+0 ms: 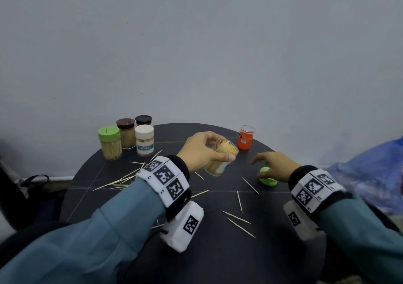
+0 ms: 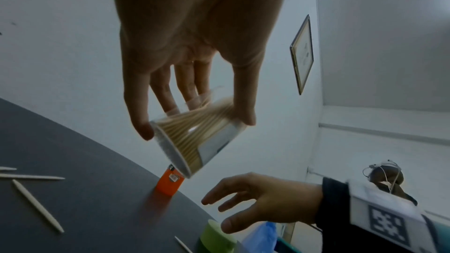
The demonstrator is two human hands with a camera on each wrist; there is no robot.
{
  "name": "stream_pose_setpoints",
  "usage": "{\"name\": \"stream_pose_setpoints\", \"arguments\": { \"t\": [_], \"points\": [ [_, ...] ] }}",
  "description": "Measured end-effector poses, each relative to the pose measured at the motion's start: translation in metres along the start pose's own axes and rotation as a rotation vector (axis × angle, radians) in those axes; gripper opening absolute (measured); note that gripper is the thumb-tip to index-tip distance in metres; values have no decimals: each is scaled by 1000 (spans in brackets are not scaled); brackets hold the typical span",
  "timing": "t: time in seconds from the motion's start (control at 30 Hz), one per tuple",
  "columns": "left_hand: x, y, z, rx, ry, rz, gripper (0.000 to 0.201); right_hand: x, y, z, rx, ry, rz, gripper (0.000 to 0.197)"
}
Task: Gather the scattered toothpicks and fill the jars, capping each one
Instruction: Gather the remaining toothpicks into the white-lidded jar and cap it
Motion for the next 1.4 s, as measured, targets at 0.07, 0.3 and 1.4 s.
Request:
{"name": "stream_pose_setpoints", "arguments": {
  "t": [0.07, 0.3, 1.4],
  "points": [
    [-2, -11, -10, -24, 47, -43, 61, 2, -14, -9, -55, 48, -62, 49],
    [-9, -32, -35, -34, 201, -166, 45, 6, -33, -29, -73, 109, -165, 49],
    [-3, 19, 33, 77, -139, -18, 49, -17, 141, 38, 600, -117, 431, 35]
  ]
}}
Point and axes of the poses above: each hand's wrist, its own x-axis towards the middle knuckle, its own z-axis out of the back of the hand, y = z × x, the point moved 10 cm from there along x, towards the middle knuckle, and after that the axes turned 10 degrees about x, right-handed, at the moved point
